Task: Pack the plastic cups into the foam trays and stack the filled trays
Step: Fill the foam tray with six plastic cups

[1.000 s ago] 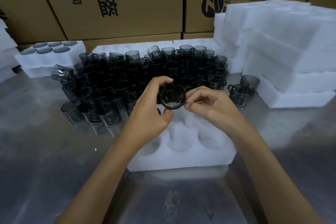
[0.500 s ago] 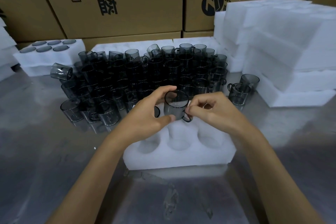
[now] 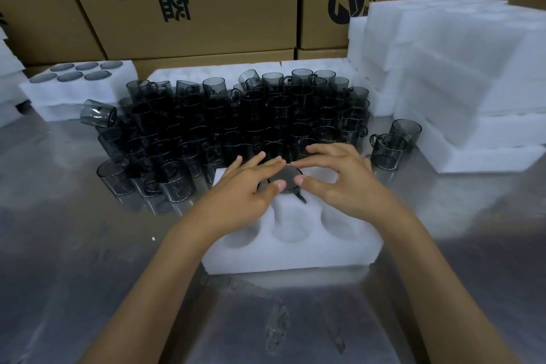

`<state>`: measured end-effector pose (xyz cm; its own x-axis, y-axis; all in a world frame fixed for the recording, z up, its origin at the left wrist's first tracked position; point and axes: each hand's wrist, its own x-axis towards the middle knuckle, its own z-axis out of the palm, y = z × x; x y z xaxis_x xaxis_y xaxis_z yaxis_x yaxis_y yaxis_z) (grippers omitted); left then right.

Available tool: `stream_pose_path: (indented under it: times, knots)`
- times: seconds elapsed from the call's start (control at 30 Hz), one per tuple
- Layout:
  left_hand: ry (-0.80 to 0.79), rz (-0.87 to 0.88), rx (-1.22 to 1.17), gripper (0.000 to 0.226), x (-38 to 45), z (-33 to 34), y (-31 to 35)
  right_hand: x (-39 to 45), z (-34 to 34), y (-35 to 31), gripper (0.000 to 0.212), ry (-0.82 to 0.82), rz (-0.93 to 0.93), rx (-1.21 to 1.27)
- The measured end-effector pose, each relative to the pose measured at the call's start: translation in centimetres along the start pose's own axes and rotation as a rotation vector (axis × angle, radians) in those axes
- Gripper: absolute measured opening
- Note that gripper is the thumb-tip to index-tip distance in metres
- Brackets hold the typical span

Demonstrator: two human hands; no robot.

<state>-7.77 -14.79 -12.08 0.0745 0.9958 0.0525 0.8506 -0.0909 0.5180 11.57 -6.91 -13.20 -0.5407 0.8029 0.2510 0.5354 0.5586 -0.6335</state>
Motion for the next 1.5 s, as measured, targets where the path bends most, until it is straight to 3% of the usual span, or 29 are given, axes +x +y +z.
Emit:
stream_pose_path:
  times: [0.2, 0.3, 0.43, 0.6, 0.7, 0.8, 0.93, 1.13, 1.3, 1.4, 1.5]
  knots:
    - [0.040, 0.001, 0.021, 0.048, 0.1, 0.4, -0.2, 0.4, 0.1, 0.3, 0.022, -0.055, 0.021, 0.111]
    - [0.112, -0.038, -0.169, 0.040, 0.4, -0.2, -0.4, 0.5, 0.2, 0.4, 0.024, -0.039, 0.043, 0.165]
    - [0.360, -0.078, -0.187, 0.032, 4.0, -1.9, -1.0, 0.5, -0.1, 0.6, 0.010, 0.081, 0.047, 0.395]
    - [0.346, -0.140, -0.059, 0.043, 10.7, -3.5, -0.6, 0.8, -0.6, 1.3, 0.015, 0.266, 0.137, 0.513]
    - [0.340, -0.187, -0.015, 0.036, 12.8, -3.2, -0.2, 0.9, -0.8, 1.9, 0.018, 0.297, 0.187, 0.509]
    - [0.416, -0.227, -0.020, 0.026, 13.2, -2.6, -0.2, 1.1, -1.1, 2.4, 0.022, 0.321, 0.208, 0.498]
    - [0.519, -0.226, -0.080, 0.038, 11.9, -2.2, -0.2, 1.1, -1.1, 3.0, 0.021, 0.370, 0.250, 0.533]
    - [0.476, 0.023, -0.189, 0.030, 7.5, -2.7, 2.9, 1.4, -1.2, 3.2, 0.016, 0.418, 0.240, 0.654]
    - [0.218, 0.122, -0.416, 0.025, 4.2, -2.0, 5.3, 1.4, -2.4, 3.0, 0.022, 0.450, 0.298, 0.764]
    - [0.136, 0.116, -0.392, 0.042, 3.5, -0.5, 5.6, 1.1, -2.6, 3.0, 0.023, 0.415, 0.311, 0.711]
    - [0.189, 0.142, -0.331, 0.052, 3.4, 0.3, 5.2, 1.0, -2.8, 2.9, 0.018, 0.322, 0.308, 0.693]
